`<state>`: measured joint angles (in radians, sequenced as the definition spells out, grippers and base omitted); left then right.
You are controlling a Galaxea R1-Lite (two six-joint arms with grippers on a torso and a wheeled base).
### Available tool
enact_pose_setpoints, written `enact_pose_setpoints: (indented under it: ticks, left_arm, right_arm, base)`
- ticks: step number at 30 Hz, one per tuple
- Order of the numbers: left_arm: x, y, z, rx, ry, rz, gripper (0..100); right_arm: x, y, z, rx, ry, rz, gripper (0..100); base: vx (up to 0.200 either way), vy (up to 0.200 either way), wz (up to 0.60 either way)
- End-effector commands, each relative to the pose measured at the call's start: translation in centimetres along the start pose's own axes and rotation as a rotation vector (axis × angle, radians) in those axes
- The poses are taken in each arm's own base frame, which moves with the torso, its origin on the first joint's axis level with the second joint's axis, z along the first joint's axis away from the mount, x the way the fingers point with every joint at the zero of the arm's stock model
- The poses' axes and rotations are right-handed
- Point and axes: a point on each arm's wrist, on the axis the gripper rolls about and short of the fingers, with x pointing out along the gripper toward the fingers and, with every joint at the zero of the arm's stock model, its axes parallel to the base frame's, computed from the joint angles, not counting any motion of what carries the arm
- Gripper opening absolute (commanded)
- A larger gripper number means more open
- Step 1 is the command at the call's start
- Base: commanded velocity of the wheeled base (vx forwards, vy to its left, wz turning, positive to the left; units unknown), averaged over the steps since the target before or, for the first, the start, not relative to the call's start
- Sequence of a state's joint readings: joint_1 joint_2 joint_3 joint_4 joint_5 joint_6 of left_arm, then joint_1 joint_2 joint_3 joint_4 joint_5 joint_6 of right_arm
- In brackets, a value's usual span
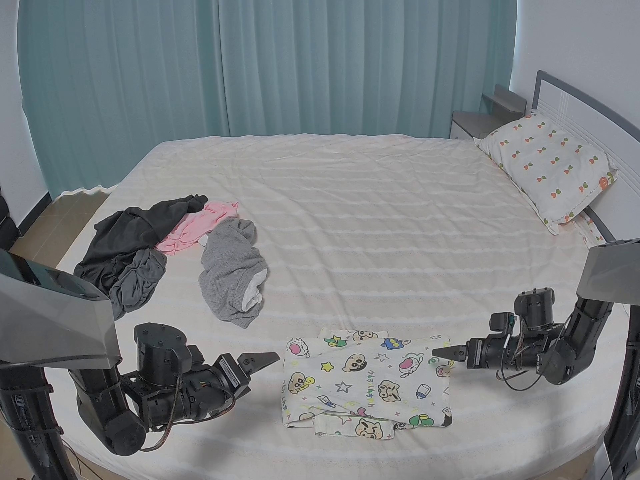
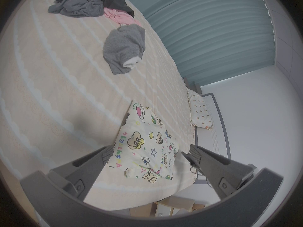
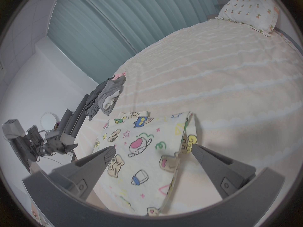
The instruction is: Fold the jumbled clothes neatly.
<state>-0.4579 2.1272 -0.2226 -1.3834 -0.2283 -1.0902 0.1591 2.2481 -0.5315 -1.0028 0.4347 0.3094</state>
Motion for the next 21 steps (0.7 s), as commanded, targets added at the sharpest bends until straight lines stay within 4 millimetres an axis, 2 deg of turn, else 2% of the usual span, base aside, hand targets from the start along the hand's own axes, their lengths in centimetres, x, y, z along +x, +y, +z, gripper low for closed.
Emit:
enact_pose_setpoints:
  ticks: [1, 14, 18, 19, 21]
  left_arm:
    - [0.2, 0.4, -0.3, -0.006, 0.022, 0.011, 100]
    - [0.1, 0.4, -0.3, -0.007, 0.023, 0.012, 100]
    - [0.1, 0.4, -0.3, -0.007, 0.023, 0.012, 100]
    - [0.1, 0.4, -0.3, -0.007, 0.023, 0.012, 100]
    - [0.1, 0.4, -0.3, -0.007, 0.021, 0.013, 100]
  right_arm:
    - [2.4, -0.6, 0.3, 0.003, 0.012, -0.001, 100]
    - [3.5, -1.2, -0.4, 0.013, 0.042, -0.005, 100]
    - [4.5, -0.9, -0.2, 0.002, 0.046, 0.022, 100]
    - [4.8, -0.9, -0.3, 0.006, 0.054, 0.025, 0]
    - [5.1, -1.0, -0.2, 0.012, 0.066, 0.026, 0]
  base:
    - [0.000, 0.000, 0.00]
    - [0.000, 0.000, 0.00]
    - [0.000, 0.000, 0.00]
    - [0.000, 0.000, 0.00]
    - [0.000, 0.000, 0.00]
